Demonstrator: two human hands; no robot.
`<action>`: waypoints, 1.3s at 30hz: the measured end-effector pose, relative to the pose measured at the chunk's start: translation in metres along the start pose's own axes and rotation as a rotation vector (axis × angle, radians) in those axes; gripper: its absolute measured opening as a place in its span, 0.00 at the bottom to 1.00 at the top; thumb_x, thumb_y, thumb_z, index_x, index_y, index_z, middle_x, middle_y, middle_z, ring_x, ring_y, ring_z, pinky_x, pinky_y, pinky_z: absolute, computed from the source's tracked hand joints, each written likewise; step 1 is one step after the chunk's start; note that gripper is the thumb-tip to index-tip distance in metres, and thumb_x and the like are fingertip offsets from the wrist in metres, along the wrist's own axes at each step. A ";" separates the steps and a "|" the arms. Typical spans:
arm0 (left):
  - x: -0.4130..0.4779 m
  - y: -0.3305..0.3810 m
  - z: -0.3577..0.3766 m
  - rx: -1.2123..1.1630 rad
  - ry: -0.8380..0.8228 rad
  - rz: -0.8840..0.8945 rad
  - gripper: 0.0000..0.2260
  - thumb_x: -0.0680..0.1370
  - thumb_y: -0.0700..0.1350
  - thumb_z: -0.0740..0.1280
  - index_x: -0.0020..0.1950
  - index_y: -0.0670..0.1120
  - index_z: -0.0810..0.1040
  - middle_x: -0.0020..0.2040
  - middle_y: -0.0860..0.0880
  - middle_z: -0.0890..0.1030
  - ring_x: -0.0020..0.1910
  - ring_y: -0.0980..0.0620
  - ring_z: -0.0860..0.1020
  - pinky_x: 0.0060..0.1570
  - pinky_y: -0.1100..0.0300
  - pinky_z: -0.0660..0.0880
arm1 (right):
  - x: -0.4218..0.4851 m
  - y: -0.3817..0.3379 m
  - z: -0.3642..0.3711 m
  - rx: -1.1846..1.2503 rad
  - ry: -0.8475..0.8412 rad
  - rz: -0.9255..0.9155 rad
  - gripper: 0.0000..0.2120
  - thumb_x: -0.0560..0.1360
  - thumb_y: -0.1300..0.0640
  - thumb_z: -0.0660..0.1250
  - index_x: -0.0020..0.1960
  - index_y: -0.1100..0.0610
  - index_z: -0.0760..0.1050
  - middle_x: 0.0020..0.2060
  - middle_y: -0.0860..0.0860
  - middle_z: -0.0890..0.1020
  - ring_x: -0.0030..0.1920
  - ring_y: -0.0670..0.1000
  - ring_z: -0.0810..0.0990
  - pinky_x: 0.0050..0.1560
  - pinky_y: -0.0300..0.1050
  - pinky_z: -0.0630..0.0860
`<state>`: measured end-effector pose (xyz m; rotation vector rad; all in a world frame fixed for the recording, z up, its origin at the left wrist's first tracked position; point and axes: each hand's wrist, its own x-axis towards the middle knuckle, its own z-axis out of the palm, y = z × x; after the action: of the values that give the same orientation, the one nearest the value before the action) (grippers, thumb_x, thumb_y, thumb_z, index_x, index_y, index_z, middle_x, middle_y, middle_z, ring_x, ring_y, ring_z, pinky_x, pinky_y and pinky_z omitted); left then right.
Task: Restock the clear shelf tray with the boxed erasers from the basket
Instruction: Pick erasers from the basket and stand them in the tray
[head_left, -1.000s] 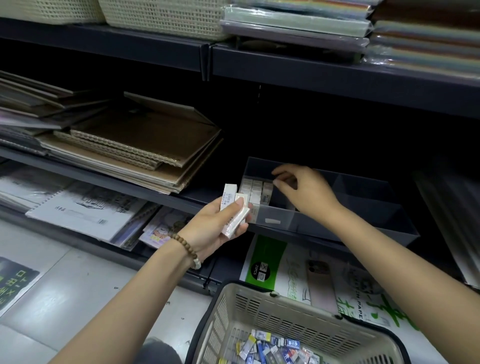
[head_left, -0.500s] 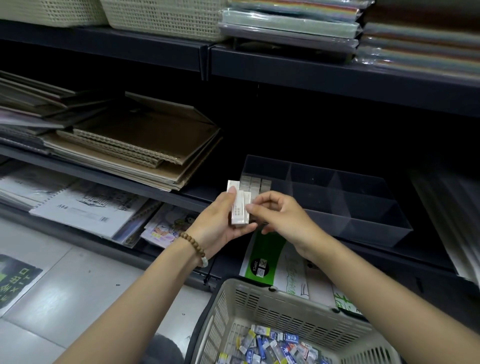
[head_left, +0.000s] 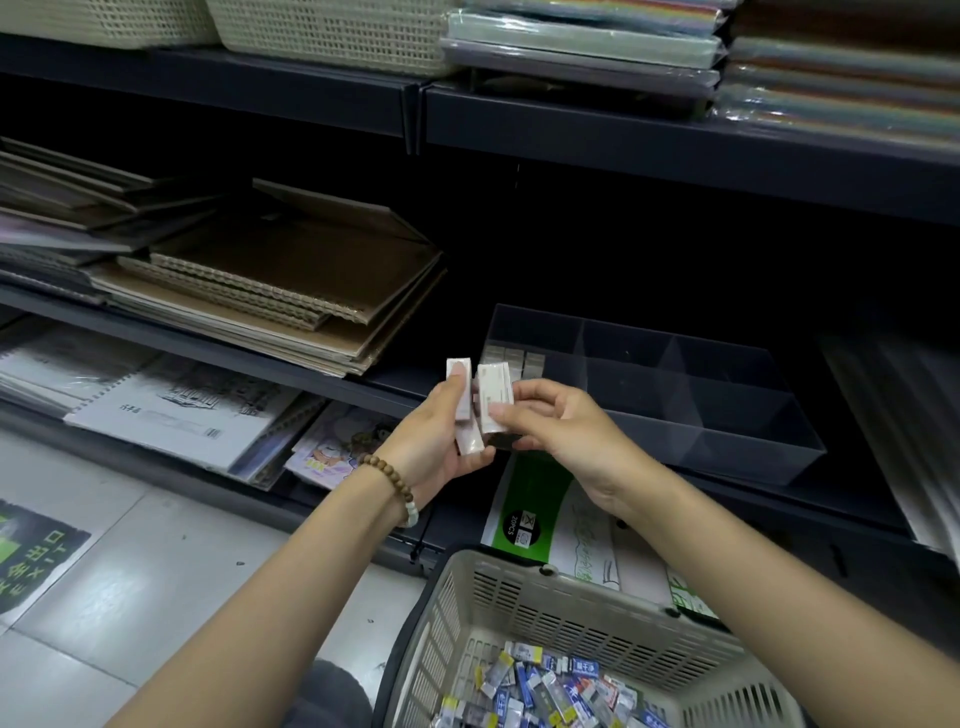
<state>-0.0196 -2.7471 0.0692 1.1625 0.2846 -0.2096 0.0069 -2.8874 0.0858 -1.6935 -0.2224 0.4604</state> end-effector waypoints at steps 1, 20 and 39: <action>0.000 0.001 -0.003 -0.030 0.042 -0.026 0.20 0.80 0.58 0.54 0.57 0.44 0.74 0.47 0.46 0.79 0.38 0.54 0.76 0.31 0.63 0.75 | 0.001 -0.002 -0.003 -0.004 -0.006 -0.022 0.12 0.75 0.57 0.67 0.58 0.56 0.77 0.49 0.52 0.84 0.49 0.48 0.82 0.51 0.40 0.78; -0.001 -0.001 -0.006 0.314 0.001 0.174 0.13 0.75 0.50 0.68 0.56 0.47 0.77 0.28 0.59 0.75 0.25 0.61 0.69 0.20 0.70 0.63 | 0.005 -0.011 -0.034 -0.014 -0.030 -0.214 0.09 0.70 0.61 0.72 0.50 0.54 0.80 0.45 0.52 0.85 0.44 0.46 0.84 0.42 0.33 0.78; 0.015 0.010 -0.015 -0.130 0.119 -0.017 0.14 0.80 0.51 0.59 0.53 0.41 0.74 0.39 0.47 0.75 0.28 0.55 0.76 0.19 0.68 0.69 | 0.058 -0.015 -0.077 -0.525 0.092 -0.269 0.12 0.70 0.55 0.73 0.52 0.53 0.78 0.41 0.42 0.79 0.38 0.35 0.78 0.37 0.22 0.71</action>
<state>-0.0040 -2.7302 0.0674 1.0461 0.4074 -0.1345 0.0933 -2.9303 0.0994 -2.1506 -0.5313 0.1236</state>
